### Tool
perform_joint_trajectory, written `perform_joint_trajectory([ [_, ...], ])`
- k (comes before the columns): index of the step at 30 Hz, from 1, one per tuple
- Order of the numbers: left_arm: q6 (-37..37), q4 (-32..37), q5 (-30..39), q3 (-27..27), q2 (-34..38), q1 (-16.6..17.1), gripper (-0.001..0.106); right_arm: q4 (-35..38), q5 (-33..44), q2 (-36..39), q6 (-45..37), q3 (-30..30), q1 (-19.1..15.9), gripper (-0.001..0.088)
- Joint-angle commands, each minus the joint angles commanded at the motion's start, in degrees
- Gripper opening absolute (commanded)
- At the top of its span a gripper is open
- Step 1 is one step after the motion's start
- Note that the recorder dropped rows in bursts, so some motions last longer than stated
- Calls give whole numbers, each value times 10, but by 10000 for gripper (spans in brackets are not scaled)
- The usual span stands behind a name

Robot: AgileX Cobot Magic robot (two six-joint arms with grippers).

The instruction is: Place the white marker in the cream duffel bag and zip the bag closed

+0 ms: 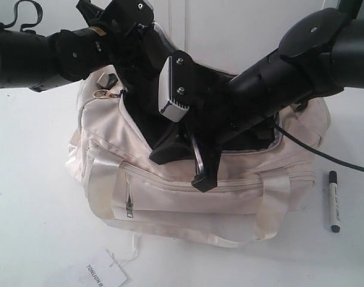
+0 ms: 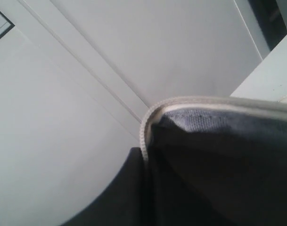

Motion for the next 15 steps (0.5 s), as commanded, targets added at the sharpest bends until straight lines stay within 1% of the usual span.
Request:
perform_joint_trajectory([
  [6,0,0,-51,0,23,1,0,-14,0,0,0,0,0,0],
  [15,-3,1,-63,0,35,17,0,-13,1,0,-13,0,3,0],
])
